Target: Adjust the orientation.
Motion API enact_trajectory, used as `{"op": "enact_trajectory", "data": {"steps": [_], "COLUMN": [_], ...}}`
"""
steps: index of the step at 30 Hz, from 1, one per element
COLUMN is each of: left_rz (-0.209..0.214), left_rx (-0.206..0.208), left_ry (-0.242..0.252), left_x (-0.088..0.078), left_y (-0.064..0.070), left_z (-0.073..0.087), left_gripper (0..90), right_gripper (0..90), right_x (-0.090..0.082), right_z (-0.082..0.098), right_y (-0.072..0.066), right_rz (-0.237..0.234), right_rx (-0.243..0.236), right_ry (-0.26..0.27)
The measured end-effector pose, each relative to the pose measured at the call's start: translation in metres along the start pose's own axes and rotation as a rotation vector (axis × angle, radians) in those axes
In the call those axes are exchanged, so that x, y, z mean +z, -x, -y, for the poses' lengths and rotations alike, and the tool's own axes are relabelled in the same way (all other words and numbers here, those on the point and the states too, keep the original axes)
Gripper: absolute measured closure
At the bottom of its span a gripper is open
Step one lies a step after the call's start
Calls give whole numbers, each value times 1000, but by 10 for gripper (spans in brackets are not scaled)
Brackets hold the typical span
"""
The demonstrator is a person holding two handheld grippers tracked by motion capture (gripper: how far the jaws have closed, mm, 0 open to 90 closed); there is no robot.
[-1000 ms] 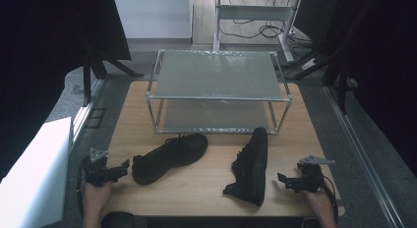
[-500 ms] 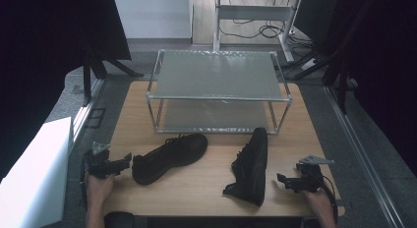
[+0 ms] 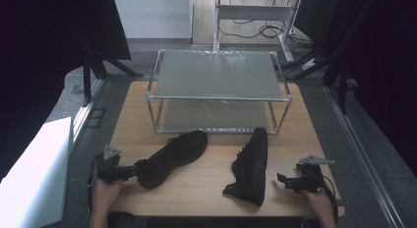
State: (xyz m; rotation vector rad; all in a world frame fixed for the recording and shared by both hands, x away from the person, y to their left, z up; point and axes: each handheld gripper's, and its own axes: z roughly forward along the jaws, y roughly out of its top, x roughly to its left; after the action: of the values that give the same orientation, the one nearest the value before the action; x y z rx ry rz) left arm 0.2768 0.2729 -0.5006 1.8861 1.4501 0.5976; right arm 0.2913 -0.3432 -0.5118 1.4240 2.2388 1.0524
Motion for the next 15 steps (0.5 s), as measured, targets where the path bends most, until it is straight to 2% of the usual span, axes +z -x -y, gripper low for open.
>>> {"op": "enact_trajectory", "data": {"steps": [7, 15], "left_rz": [24, 84], "left_rx": [36, 77], "left_ry": [-6, -12], "left_x": [-4, -4], "left_y": [14, 30], "left_z": [2, 2], "left_gripper": [25, 25], "right_gripper": [35, 36], "right_x": [0, 0], "right_z": [0, 0], "right_y": [0, 0], "right_rz": [0, 0], "right_rx": [-2, 1], "right_ry": [-3, -4]}}
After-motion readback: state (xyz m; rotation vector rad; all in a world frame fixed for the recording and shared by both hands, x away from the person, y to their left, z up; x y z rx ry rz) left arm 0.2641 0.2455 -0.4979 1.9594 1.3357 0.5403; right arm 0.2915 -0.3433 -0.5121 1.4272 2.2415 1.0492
